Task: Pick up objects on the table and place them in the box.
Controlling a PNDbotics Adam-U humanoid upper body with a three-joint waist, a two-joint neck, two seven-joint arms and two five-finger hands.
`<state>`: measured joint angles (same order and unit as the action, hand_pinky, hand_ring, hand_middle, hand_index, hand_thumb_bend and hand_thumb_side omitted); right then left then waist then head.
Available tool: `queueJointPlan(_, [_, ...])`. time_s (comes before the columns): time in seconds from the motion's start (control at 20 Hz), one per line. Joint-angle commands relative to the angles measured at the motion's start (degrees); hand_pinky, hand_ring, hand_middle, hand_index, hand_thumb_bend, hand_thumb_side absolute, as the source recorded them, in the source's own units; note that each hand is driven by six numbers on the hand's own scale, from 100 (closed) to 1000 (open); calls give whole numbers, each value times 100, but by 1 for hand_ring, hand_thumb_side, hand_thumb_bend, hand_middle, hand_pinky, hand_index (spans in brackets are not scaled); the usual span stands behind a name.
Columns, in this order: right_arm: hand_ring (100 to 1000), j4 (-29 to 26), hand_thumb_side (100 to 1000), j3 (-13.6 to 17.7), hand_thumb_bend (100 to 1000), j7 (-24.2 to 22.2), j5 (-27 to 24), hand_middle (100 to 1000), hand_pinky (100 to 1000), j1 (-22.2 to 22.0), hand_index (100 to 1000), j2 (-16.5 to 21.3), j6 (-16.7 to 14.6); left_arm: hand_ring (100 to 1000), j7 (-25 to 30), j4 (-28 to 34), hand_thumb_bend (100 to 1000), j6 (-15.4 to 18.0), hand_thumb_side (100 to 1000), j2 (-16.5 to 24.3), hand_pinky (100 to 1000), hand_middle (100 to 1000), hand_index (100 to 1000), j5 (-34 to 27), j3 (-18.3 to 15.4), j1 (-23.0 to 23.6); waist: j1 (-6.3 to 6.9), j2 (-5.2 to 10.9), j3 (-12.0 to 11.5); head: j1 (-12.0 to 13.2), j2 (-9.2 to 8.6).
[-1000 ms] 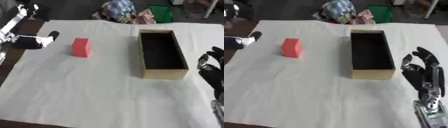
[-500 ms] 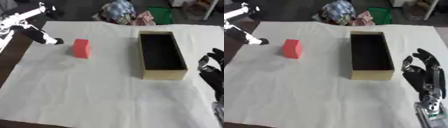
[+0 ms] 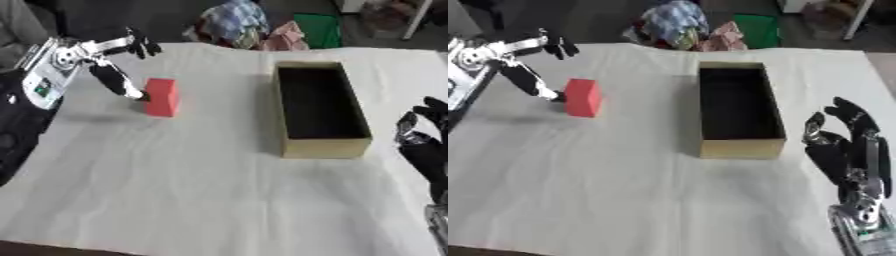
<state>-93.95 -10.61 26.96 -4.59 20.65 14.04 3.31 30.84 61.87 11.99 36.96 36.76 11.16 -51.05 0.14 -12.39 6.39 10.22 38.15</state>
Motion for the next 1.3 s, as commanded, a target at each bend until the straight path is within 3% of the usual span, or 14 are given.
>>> queueJointPlan(0.05, [933,-88,100,7,100,-25,-15,695,655,69,818,84,-7,746,-112,-278,644,84,197,-47,812,742,865,312,-97,-166,4,100,21,21,-19])
queueJointPlan(0.35, [933,-86,100,7,100,-19,-23,695,654,72,818,73,-14,745,-450,-700,633,135,199,-219,811,741,862,669,-196,-172,4,79,39,32,-28])
queueJointPlan(0.55, [933,-82,100,9,100,-13,-28,695,654,68,818,65,-24,721,-595,-830,614,148,200,-272,803,688,845,781,-230,-168,5,64,47,34,-28])
queueJointPlan(0.75, [933,-78,100,14,100,-4,-32,695,654,65,818,62,-28,681,-782,-872,527,127,202,-309,790,588,802,804,-237,-146,8,57,57,40,-26])
queueJointPlan(1.0, [933,-74,100,20,100,7,-34,695,654,57,818,57,-34,615,-1174,-806,352,26,180,-327,772,439,714,811,-267,-134,14,55,69,38,-37])
queueJointPlan(1.3, [933,-69,100,9,100,0,-31,696,654,51,818,56,-40,600,-1436,-190,309,-64,168,-316,773,411,704,358,-218,-230,36,70,70,46,-18])
